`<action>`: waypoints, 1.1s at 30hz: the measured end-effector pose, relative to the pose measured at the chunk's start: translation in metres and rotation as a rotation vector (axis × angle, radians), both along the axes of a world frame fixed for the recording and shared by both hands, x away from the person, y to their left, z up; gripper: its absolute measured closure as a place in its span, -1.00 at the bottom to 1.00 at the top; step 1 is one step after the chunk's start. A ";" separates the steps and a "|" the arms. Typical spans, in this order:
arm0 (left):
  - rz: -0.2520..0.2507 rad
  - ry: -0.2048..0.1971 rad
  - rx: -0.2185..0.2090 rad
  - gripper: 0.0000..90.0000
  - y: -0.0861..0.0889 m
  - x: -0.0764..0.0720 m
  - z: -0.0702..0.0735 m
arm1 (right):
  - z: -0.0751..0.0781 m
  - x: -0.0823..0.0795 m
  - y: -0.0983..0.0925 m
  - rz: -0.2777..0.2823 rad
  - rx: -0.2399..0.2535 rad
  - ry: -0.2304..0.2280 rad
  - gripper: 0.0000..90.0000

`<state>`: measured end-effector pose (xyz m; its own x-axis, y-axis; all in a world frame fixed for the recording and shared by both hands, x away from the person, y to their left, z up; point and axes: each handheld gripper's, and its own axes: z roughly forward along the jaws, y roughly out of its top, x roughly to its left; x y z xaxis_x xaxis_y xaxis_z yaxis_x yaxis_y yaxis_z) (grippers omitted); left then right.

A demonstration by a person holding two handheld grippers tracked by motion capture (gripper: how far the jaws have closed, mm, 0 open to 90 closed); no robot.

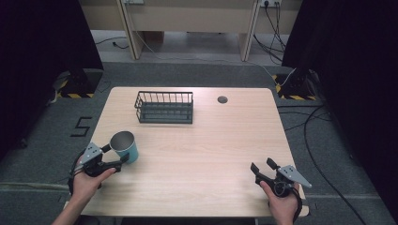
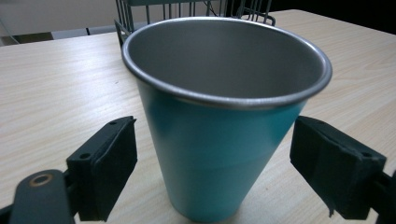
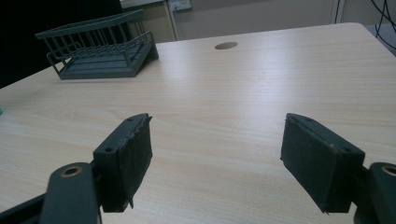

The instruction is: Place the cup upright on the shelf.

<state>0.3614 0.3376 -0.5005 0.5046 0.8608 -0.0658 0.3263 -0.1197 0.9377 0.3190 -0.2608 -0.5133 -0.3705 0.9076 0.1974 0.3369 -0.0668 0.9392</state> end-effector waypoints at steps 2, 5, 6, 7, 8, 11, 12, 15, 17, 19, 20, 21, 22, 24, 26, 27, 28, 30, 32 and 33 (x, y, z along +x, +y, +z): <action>-0.005 -0.005 0.000 -0.69 -0.002 0.003 0.001 | 0.000 0.000 0.000 0.000 -0.001 0.002 -0.43; -0.011 -0.012 0.004 -0.68 -0.005 0.006 0.002 | 0.000 0.000 0.000 0.001 -0.004 0.000 -0.43; -0.009 -0.014 0.006 -0.69 -0.007 0.008 0.002 | 0.000 0.000 0.000 0.001 -0.004 0.000 -0.43; -0.009 -0.014 0.002 -0.70 -0.008 0.010 0.002 | 0.000 0.000 0.000 0.001 -0.002 -0.002 -0.43; -0.011 -0.012 0.001 -0.70 -0.008 0.011 0.002 | 0.000 0.000 0.000 0.001 -0.002 -0.002 -0.43; -0.012 -0.008 -0.005 -0.70 -0.011 0.015 0.001 | 0.000 0.000 0.000 0.002 -0.002 0.001 -0.43; -0.013 -0.011 0.001 -0.70 -0.012 0.016 0.001 | 0.000 0.000 0.000 0.002 -0.003 0.000 -0.43; -0.019 -0.017 0.009 -0.70 -0.014 0.018 0.001 | 0.000 0.000 0.000 0.002 0.000 0.002 -0.43; -0.022 -0.022 0.010 -0.70 -0.015 0.019 0.000 | 0.000 0.001 0.000 0.004 -0.005 0.000 -0.43; -0.026 -0.024 0.008 -0.70 -0.016 0.021 0.000 | 0.000 0.001 0.000 0.003 -0.005 -0.001 -0.43; -0.026 -0.031 0.013 -0.70 -0.016 0.022 0.000 | 0.000 0.000 0.000 0.002 -0.001 0.002 -0.43; -0.026 -0.034 0.011 -0.68 -0.017 0.023 0.000 | 0.000 0.000 0.000 0.003 -0.003 0.002 -0.43; -0.027 -0.037 0.012 -0.68 -0.017 0.023 0.000 | 0.000 0.000 0.000 0.003 -0.003 0.002 -0.43; -0.026 -0.039 0.003 -0.67 -0.017 0.023 -0.001 | 0.000 0.000 0.000 0.004 -0.002 0.001 -0.43; -0.024 -0.042 -0.004 -0.67 -0.016 0.023 -0.002 | 0.000 0.000 0.000 0.004 -0.001 0.002 -0.43; -0.024 -0.042 -0.004 -0.67 -0.016 0.023 -0.002 | 0.000 0.000 0.000 0.004 -0.001 0.002 -0.43; -0.024 -0.042 -0.008 -0.67 -0.016 0.023 -0.002 | 0.000 0.001 0.000 0.005 -0.003 0.001 -0.43; -0.024 -0.040 -0.017 -0.66 -0.015 0.022 -0.002 | 0.000 0.001 0.000 0.006 -0.007 -0.001 -0.43; -0.024 -0.041 -0.020 -0.66 -0.015 0.023 -0.002 | 0.000 0.001 0.000 0.007 -0.008 -0.003 -0.43; -0.024 -0.043 -0.021 -0.66 -0.015 0.023 -0.002 | 0.000 0.001 0.000 0.007 -0.008 -0.003 -0.43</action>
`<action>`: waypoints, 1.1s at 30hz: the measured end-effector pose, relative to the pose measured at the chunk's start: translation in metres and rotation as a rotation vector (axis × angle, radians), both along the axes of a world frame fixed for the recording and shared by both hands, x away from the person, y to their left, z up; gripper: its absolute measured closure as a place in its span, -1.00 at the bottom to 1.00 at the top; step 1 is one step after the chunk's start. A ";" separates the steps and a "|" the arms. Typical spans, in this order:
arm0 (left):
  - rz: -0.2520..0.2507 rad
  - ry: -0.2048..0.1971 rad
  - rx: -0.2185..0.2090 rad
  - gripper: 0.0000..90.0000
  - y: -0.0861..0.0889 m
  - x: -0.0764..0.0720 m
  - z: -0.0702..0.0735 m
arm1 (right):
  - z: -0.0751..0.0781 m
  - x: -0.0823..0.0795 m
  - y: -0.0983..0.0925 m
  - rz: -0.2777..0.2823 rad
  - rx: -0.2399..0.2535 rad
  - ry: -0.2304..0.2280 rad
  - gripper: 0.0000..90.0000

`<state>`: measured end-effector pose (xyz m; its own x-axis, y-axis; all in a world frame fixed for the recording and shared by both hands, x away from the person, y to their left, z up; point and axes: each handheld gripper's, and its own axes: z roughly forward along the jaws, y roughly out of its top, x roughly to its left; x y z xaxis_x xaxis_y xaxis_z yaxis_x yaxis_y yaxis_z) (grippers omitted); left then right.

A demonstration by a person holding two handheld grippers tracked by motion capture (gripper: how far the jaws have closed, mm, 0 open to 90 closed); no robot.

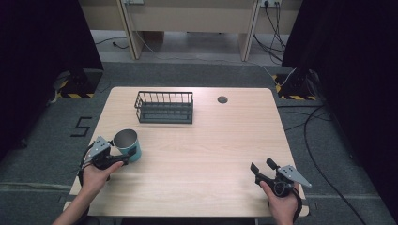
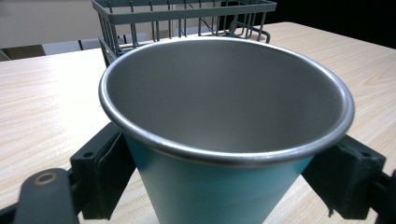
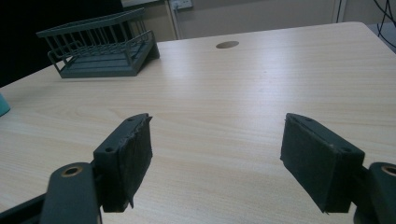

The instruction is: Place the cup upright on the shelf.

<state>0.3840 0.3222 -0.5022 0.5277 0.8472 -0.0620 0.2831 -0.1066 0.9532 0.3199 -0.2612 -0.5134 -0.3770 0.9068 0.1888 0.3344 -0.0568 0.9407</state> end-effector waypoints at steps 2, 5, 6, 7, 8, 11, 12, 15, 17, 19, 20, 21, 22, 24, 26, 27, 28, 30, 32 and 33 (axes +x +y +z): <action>-0.001 -0.004 -0.004 -0.66 -0.001 0.000 0.001 | 0.000 0.000 0.000 0.001 0.002 0.002 -0.43; 0.001 -0.012 -0.006 -0.66 -0.001 -0.001 0.002 | 0.000 0.000 0.000 0.001 0.001 0.001 -0.43; 0.001 -0.014 -0.004 -0.66 -0.001 -0.001 0.003 | 0.000 0.000 0.000 0.001 0.001 0.001 -0.43; 0.000 -0.014 -0.004 -0.66 -0.002 -0.001 0.003 | 0.000 0.000 0.000 0.000 0.003 0.002 -0.43; -0.004 -0.008 -0.012 -0.66 -0.002 -0.001 0.003 | 0.000 0.000 0.000 0.000 0.003 0.002 -0.43; -0.001 -0.023 0.000 -0.66 -0.003 -0.002 0.006 | 0.000 0.000 0.000 0.000 0.005 0.003 -0.43; -0.002 -0.027 0.002 -0.66 -0.003 -0.002 0.007 | 0.000 0.000 0.000 0.001 0.003 0.002 -0.43; -0.008 -0.030 -0.003 -0.66 -0.003 -0.003 0.010 | 0.000 0.000 0.000 0.000 0.005 0.004 -0.43; -0.004 -0.041 0.002 -0.66 -0.003 -0.003 0.012 | 0.000 0.000 0.000 -0.001 0.007 0.005 -0.43; -0.003 -0.048 0.000 -0.66 -0.003 -0.003 0.015 | 0.000 0.000 0.000 -0.002 0.007 0.006 -0.43; -0.004 -0.052 0.001 -0.66 -0.003 -0.003 0.016 | 0.000 0.000 0.000 -0.002 0.007 0.005 -0.43; -0.003 -0.055 -0.001 -0.66 -0.003 -0.002 0.017 | 0.000 0.000 0.000 -0.002 0.007 0.005 -0.43; -0.008 -0.050 -0.007 -0.66 -0.004 -0.002 0.018 | 0.000 0.000 0.000 -0.002 0.007 0.006 -0.43; -0.008 -0.054 -0.008 -0.66 -0.004 -0.002 0.019 | 0.000 0.000 0.000 -0.003 0.007 0.005 -0.43; -0.005 -0.062 -0.001 -0.66 -0.005 -0.001 0.021 | 0.000 0.000 0.000 -0.003 0.007 0.005 -0.43; -0.010 -0.057 -0.009 -0.66 -0.006 -0.001 0.021 | 0.000 0.000 0.000 -0.003 0.007 0.005 -0.43; -0.011 -0.058 -0.008 -0.66 -0.006 0.000 0.022 | 0.000 0.000 0.000 -0.003 0.007 0.005 -0.43; -0.006 -0.068 -0.002 -0.66 -0.006 0.000 0.024 | 0.000 0.000 0.000 -0.003 0.008 0.006 -0.43; -0.008 -0.071 -0.005 -0.66 -0.006 0.001 0.026 | 0.000 0.000 0.000 -0.003 0.008 0.007 -0.43; -0.012 -0.068 -0.009 -0.66 -0.007 0.002 0.027 | 0.000 0.000 0.000 -0.004 0.008 0.006 -0.43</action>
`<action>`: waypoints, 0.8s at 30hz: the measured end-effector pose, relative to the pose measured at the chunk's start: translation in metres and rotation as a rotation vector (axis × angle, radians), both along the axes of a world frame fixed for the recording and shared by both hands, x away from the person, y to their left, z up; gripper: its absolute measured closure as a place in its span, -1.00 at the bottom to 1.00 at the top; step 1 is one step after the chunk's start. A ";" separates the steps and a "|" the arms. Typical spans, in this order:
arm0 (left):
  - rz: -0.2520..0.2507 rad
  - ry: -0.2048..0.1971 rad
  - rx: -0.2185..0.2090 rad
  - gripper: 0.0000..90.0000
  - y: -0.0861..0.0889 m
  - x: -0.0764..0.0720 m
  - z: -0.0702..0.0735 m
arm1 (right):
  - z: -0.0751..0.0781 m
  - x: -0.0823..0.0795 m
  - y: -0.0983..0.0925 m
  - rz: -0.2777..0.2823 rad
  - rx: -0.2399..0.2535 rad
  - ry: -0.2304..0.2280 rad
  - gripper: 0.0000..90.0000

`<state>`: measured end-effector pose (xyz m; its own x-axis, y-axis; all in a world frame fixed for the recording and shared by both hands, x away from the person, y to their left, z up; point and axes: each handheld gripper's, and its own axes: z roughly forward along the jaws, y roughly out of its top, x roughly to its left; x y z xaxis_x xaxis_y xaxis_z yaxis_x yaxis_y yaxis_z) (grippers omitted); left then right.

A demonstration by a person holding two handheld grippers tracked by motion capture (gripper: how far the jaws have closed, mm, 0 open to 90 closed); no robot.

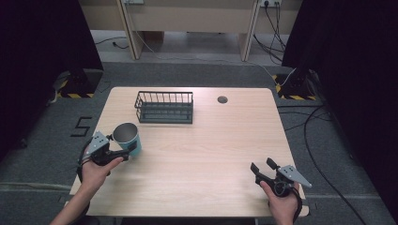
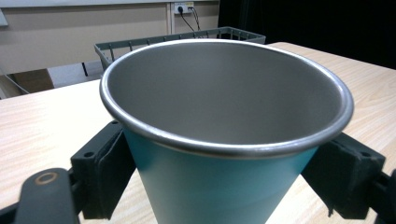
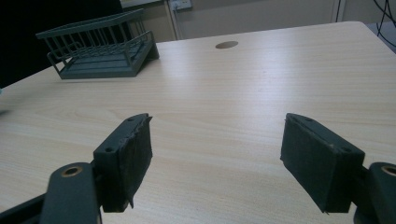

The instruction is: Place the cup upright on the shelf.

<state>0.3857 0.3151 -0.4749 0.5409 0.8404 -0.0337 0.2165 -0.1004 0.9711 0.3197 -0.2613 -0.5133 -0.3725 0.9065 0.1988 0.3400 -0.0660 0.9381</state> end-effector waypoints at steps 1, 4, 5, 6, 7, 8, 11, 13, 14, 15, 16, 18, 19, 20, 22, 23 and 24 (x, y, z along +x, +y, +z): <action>0.003 -0.011 0.005 -0.66 0.000 0.001 0.002 | 0.000 0.000 0.000 0.000 -0.001 0.000 -0.43; 0.001 -0.018 0.004 -0.66 -0.001 0.003 0.005 | 0.000 0.000 0.000 0.000 0.000 0.000 -0.43; 0.001 -0.020 0.006 -0.66 -0.001 0.003 0.006 | 0.000 0.000 0.000 -0.001 0.000 0.000 -0.43; -0.003 -0.015 -0.001 -0.66 -0.002 0.004 0.007 | 0.000 0.000 0.000 -0.001 0.000 0.000 -0.43; 0.000 -0.022 0.005 -0.66 -0.002 0.005 0.008 | 0.000 0.000 0.000 -0.001 0.000 0.000 -0.43; -0.004 -0.017 0.001 -0.66 -0.002 0.005 0.008 | 0.000 0.000 0.000 -0.001 0.000 0.001 -0.43; -0.002 -0.028 0.004 -0.66 -0.003 0.007 0.011 | 0.000 0.000 0.000 0.000 -0.001 0.000 -0.43; -0.003 -0.032 0.003 -0.66 -0.004 0.008 0.013 | 0.000 0.000 0.000 0.000 0.000 0.000 -0.43; -0.004 -0.033 0.003 -0.66 -0.005 0.009 0.013 | 0.000 0.000 0.000 -0.001 0.001 0.001 -0.43; -0.009 -0.029 -0.003 -0.66 -0.006 0.010 0.014 | 0.000 0.000 0.000 -0.001 0.001 0.001 -0.43; -0.011 -0.031 -0.002 -0.66 -0.006 0.011 0.015 | 0.000 0.000 0.000 -0.001 0.001 0.001 -0.43; -0.011 -0.035 -0.003 -0.66 -0.007 0.012 0.017 | 0.000 0.000 0.000 -0.001 0.000 0.001 -0.43; -0.012 -0.036 -0.005 -0.66 -0.008 0.013 0.017 | 0.000 0.000 0.000 -0.001 0.000 0.001 -0.43; -0.013 -0.038 -0.010 -0.66 -0.008 0.014 0.018 | 0.000 0.000 0.000 -0.001 0.002 0.002 -0.43; -0.014 -0.041 -0.013 -0.66 -0.009 0.015 0.019 | 0.000 0.000 0.000 -0.001 0.001 0.001 -0.43; -0.008 -0.049 -0.009 -0.66 -0.009 0.016 0.019 | 0.000 0.000 0.000 0.000 0.002 0.000 -0.43; -0.011 -0.043 -0.014 -0.66 -0.010 0.017 0.019 | 0.000 0.000 0.000 0.000 0.002 0.000 -0.43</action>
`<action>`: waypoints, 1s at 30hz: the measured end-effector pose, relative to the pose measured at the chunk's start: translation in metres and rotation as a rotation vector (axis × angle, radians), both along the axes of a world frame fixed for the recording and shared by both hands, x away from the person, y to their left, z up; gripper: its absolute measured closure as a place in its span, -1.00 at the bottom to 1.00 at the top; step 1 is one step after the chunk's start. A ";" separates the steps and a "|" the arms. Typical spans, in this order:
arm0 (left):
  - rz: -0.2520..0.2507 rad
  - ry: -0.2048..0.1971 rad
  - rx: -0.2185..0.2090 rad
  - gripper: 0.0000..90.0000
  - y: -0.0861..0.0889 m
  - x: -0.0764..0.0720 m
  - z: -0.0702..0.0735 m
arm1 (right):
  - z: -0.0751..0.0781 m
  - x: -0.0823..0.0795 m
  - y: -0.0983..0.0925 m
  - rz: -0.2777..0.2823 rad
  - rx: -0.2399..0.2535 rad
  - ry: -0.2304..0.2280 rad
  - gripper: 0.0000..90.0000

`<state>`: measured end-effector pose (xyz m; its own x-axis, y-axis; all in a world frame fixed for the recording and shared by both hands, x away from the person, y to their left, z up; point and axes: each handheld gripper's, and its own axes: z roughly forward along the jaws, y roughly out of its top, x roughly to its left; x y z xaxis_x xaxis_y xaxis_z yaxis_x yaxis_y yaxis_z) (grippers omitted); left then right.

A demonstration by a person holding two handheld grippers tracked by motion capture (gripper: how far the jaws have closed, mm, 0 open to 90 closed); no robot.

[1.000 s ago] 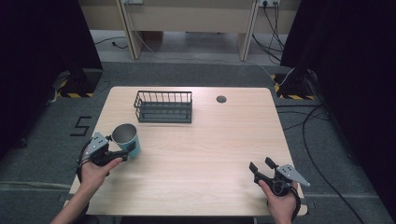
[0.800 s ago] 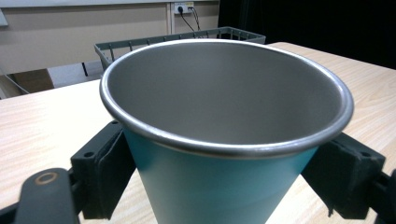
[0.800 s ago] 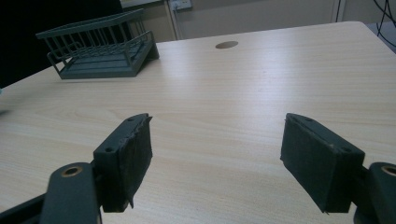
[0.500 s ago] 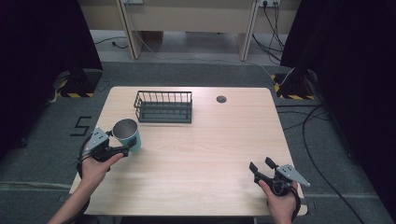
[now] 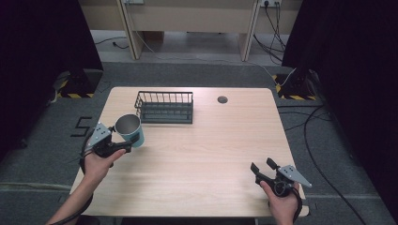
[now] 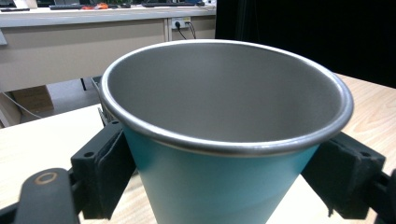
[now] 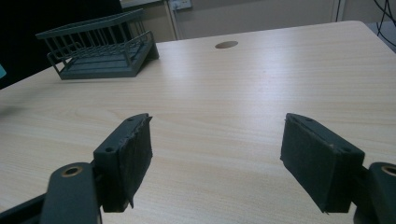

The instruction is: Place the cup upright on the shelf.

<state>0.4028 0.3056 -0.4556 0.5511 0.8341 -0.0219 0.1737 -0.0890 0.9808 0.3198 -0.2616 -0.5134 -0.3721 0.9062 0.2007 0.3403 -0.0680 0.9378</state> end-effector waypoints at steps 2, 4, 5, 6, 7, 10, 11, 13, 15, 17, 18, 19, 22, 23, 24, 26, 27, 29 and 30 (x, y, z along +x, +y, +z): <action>0.001 -0.002 -0.002 -0.66 -0.001 0.002 0.001 | 0.000 0.000 0.000 0.000 0.002 0.000 -0.43; 0.005 -0.012 0.002 -0.66 -0.002 0.003 0.002 | 0.000 0.000 0.000 0.000 0.002 0.000 -0.43; -0.001 -0.007 -0.004 -0.66 -0.003 0.003 0.003 | 0.000 0.000 0.000 -0.001 0.003 0.000 -0.43; 0.003 -0.015 0.000 -0.66 -0.003 0.004 0.003 | 0.000 0.000 0.000 -0.001 0.003 0.000 -0.43; 0.000 -0.012 -0.007 -0.66 -0.004 0.004 0.004 | 0.000 0.000 0.000 -0.001 0.003 0.000 -0.43; 0.006 -0.023 -0.006 -0.66 -0.004 0.006 0.006 | 0.000 0.000 0.000 0.000 0.002 0.000 -0.43; 0.007 -0.025 -0.006 -0.66 -0.004 0.006 0.007 | 0.000 0.000 0.000 0.000 0.002 0.000 -0.43; 0.001 -0.021 -0.014 -0.66 -0.006 0.007 0.008 | 0.000 0.000 0.000 0.000 0.002 0.000 -0.43; 0.006 -0.031 -0.009 -0.66 -0.006 0.009 0.009 | 0.000 0.000 0.000 0.000 0.002 0.000 -0.43; 0.003 -0.027 -0.016 -0.66 -0.007 0.010 0.011 | 0.000 0.000 0.000 0.000 0.003 0.000 -0.43; 0.004 -0.028 -0.017 -0.66 -0.007 0.010 0.011 | 0.000 0.000 0.000 0.000 0.003 0.000 -0.43; 0.004 -0.029 -0.017 -0.66 -0.007 0.011 0.012 | 0.000 0.000 0.000 0.000 0.002 0.000 -0.43; 0.008 -0.032 -0.026 -0.66 -0.008 0.013 0.013 | 0.000 0.000 0.000 0.001 0.002 0.000 -0.43; 0.009 -0.033 -0.028 -0.66 -0.008 0.014 0.013 | 0.000 0.000 0.000 0.000 0.003 0.000 -0.43; 0.010 -0.034 -0.029 -0.66 -0.009 0.015 0.013 | 0.000 0.000 0.000 0.000 0.003 0.001 -0.43; 0.010 -0.036 -0.026 -0.66 -0.010 0.016 0.014 | 0.000 0.000 0.000 0.000 0.003 0.000 -0.43; 0.010 -0.037 -0.027 -0.66 -0.010 0.016 0.014 | 0.000 0.000 0.000 0.000 0.003 0.000 -0.43; 0.011 -0.039 -0.028 -0.66 -0.011 0.017 0.015 | 0.000 0.000 0.000 0.000 0.003 0.000 -0.43; 0.012 -0.040 -0.029 -0.66 -0.012 0.018 0.015 | 0.000 0.000 0.000 0.000 0.003 0.000 -0.43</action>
